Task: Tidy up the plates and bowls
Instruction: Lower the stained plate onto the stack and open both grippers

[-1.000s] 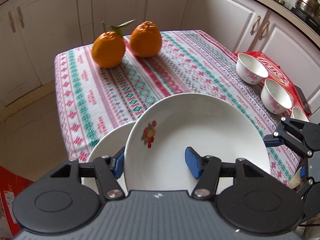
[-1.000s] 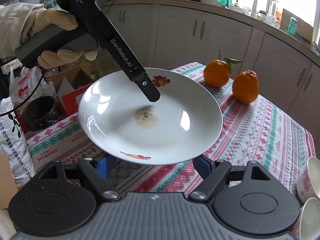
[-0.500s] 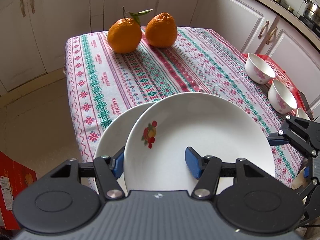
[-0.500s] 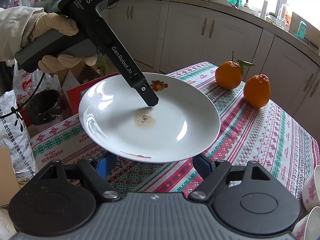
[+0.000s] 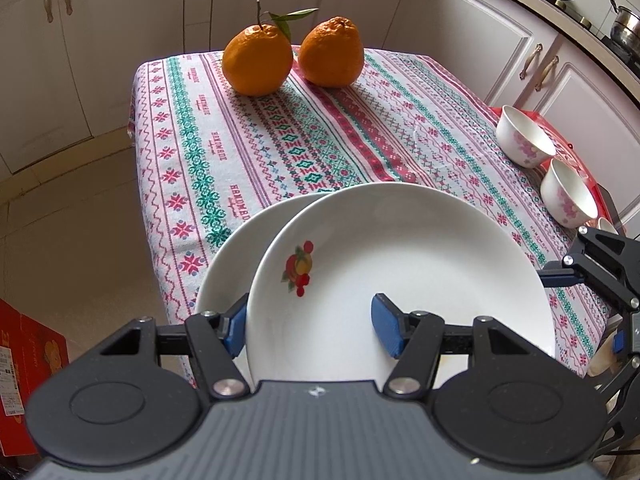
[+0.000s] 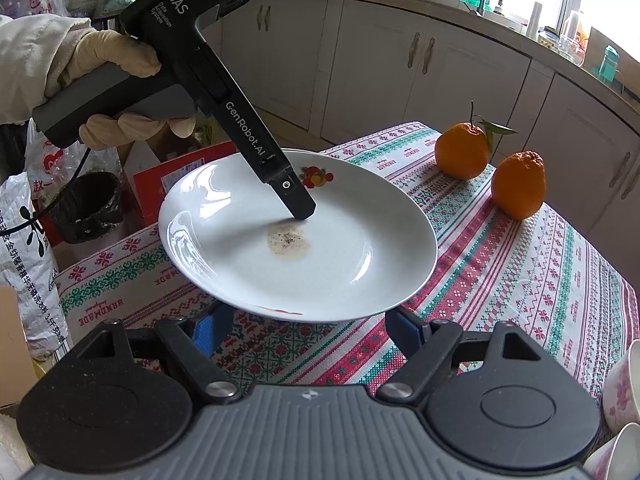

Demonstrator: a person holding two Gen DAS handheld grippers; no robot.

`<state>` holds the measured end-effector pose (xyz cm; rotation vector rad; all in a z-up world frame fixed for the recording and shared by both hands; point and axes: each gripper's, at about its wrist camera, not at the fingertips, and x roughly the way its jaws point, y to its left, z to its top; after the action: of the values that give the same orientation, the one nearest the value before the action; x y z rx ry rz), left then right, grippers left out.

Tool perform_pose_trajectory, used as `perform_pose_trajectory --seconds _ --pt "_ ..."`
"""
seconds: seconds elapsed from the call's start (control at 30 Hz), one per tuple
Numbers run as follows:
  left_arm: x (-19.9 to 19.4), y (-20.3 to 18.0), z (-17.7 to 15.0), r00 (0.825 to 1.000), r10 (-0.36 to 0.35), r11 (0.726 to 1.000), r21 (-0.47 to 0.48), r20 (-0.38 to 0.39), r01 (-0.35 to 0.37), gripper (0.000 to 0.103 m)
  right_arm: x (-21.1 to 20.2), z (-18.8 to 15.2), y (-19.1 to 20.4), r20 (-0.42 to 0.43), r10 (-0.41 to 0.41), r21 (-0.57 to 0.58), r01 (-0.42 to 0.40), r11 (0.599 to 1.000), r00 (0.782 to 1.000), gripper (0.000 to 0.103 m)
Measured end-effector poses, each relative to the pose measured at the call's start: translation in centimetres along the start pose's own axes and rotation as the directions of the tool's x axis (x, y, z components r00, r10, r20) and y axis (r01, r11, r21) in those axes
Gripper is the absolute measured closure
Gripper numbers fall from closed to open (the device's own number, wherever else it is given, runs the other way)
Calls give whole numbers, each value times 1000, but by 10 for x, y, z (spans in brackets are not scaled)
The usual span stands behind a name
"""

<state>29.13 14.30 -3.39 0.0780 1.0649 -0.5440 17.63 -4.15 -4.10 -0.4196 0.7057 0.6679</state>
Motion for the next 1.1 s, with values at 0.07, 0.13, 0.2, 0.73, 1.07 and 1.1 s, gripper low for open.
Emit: perform_pose_trajectory --seconds 0.07,0.13,0.2,0.73,1.07,1.1 --pt "1 1 0 1000 -1 1000 -2 0 1 42 0 0 1 -1 -2 -5 2 1000 1000 17" --pt "1 1 0 1000 -2 1000 -4 -2 2 42 0 0 2 -2 -4 -9 4 1000 1000 17" --pt "2 2 -1 1000 -2 1000 -3 -5 2 42 0 0 2 0 -4 -12 4 1000 1000 17" --pt "-4 9 -3 1000 -15 1000 -21 13 15 42 3 1 5 -5 0 -16 0 1000 1000 16" --pt "-15 13 -2 999 -3 1000 -12 37 4 42 6 2 5 -4 12 -16 -12 1000 1000 16" --pt "-16 13 -2 999 0 1000 -11 40 1 41 6 2 5 -5 14 -15 -14 1000 1000 16"
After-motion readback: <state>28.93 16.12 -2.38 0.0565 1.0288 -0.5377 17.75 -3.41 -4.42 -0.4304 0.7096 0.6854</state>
